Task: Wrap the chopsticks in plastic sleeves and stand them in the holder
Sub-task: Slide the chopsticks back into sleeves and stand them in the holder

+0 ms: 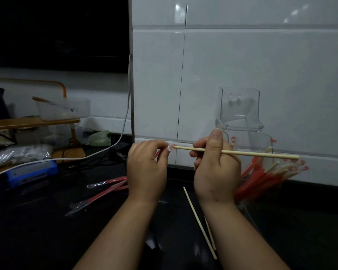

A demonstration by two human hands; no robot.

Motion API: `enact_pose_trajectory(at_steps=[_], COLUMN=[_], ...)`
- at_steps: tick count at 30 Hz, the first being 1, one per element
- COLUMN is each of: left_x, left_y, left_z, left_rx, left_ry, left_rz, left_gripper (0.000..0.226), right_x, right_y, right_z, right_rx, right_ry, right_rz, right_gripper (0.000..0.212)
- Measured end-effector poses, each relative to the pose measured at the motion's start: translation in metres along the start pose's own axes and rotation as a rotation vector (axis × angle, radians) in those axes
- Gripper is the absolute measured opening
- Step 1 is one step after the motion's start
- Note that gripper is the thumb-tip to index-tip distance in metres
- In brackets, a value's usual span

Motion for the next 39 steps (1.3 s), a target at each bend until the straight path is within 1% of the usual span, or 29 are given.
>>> enact_pose_trajectory(at_steps=[6, 12, 16, 19, 23, 26, 30, 33, 37, 39], left_x=[0.002, 0.0, -0.001, 0.002, 0.003, 0.005, 0.006, 0.004, 0.003, 0.002], left_y=[0.0, 0.0, 0.001, 0.001, 0.003, 0.002, 0.002, 0.001, 0.002, 0.003], left_z=[-0.004, -0.006, -0.005, -0.005, -0.009, -0.011, -0.017, -0.02, -0.015, -0.008], left_rx=[-0.021, -0.079, -0.067, -0.069, -0.079, -0.106, -0.191, -0.244, -0.188, -0.129], left_ry=[0.004, 0.028, 0.024, 0.022, 0.005, 0.021, 0.041, 0.069, 0.088, 0.112], left_rz=[-0.017, 0.001, 0.008, -0.004, -0.006, -0.011, -0.025, -0.007, 0.021, 0.043], left_gripper=[0.009, 0.004, 0.005, 0.005, 0.021, 0.023, 0.019, 0.011, 0.006, 0.005], right_x=[-0.001, -0.003, -0.007, -0.008, -0.007, -0.007, -0.007, -0.009, -0.01, -0.007], right_y=[0.001, 0.002, 0.002, 0.002, 0.002, 0.002, 0.002, 0.003, 0.003, 0.003], right_z=[-0.002, -0.005, -0.007, -0.006, -0.006, -0.006, -0.007, -0.007, -0.001, 0.004], right_rx=[-0.014, -0.067, -0.13, -0.136, -0.132, -0.132, -0.137, -0.137, -0.078, -0.035], right_ry=[-0.013, 0.004, 0.061, 0.069, 0.071, 0.058, 0.04, 0.036, -0.022, 0.003], right_rz=[0.003, 0.041, 0.083, 0.102, 0.102, 0.1, 0.106, 0.135, 0.169, 0.145], right_gripper=[0.052, 0.053, 0.046, 0.043, 0.044, 0.045, 0.045, 0.045, 0.042, 0.041])
Point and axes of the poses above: each hand's wrist, its own y-axis towards the middle knuckle, its own x-axis out of the back of the hand, z = x × y, the point moved 7 cm from there along y, towards the middle knuckle, and after that the axes turned 5 degrees about -x, right-handed, at the moved point
